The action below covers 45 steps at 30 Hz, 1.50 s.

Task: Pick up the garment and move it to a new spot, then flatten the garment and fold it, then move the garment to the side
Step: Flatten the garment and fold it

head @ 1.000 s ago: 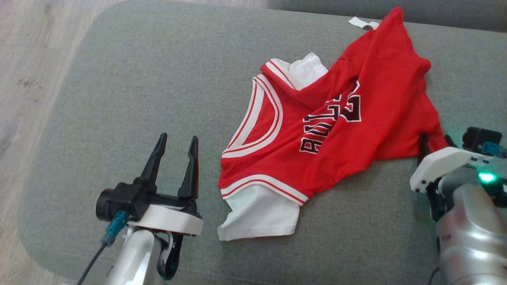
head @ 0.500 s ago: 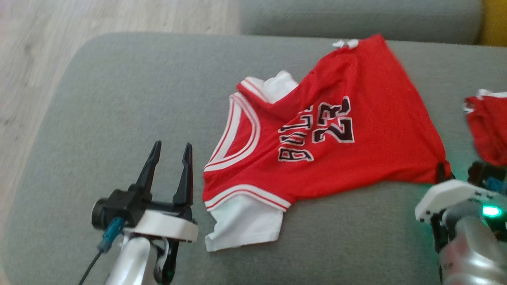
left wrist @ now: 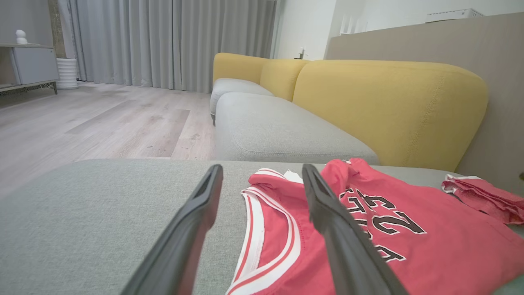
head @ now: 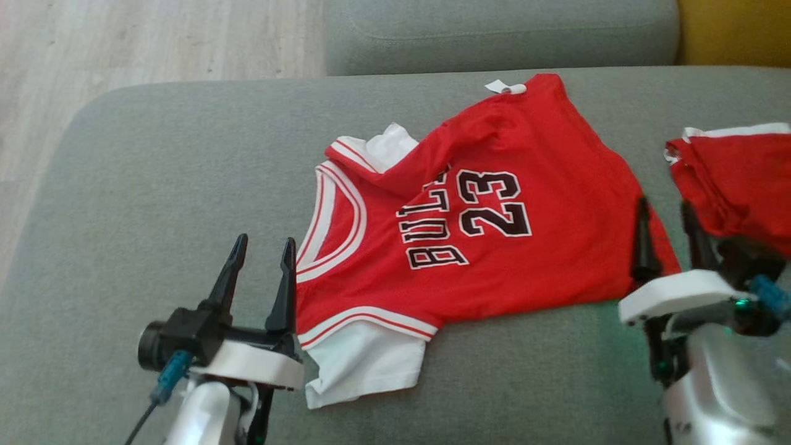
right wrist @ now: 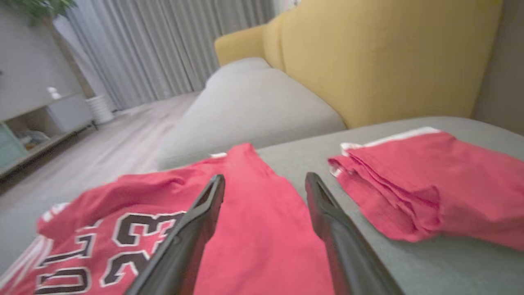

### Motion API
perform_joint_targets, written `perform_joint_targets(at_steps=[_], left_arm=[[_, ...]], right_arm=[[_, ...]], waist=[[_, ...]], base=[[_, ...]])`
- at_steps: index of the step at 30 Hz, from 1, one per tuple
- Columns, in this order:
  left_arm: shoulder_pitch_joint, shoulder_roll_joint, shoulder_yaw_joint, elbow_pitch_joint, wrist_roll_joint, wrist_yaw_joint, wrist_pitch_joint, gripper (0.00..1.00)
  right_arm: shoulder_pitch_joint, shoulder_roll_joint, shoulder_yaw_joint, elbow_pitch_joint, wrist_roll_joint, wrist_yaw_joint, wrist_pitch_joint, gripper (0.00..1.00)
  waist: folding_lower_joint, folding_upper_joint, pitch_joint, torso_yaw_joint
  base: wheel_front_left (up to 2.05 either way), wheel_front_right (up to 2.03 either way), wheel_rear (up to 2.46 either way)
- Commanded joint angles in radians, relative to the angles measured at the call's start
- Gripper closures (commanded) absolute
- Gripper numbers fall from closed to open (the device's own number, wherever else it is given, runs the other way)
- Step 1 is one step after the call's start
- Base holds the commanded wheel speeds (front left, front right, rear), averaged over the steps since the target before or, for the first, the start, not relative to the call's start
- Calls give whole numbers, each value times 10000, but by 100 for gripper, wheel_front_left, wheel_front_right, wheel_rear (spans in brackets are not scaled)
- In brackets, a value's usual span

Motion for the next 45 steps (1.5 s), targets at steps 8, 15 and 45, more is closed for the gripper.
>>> perform_joint_targets(at_steps=[8, 15, 45], left_arm=[[-2445, 1311, -210, -232, -199, -366, 997, 0], [-5860, 3299, -2085, 573, -3365, -404, 5238, 0], [-8655, 6478, -6764, 2690, -5987, -408, 9995, 2]], right_arm=[[1641, -22, 1561, -3053, 1364, 65, -277, 0], [1697, -22, 2134, -3824, 1685, 65, -290, 0], [1620, -22, 3120, -4746, 2396, 65, -298, 0]], waist=[[0, -1, 668, -925], [0, -1, 1576, -1925], [0, -1, 3395, -3790]], base=[[0, 0, 0], [0, 0, 0], [0, 0, 0]])
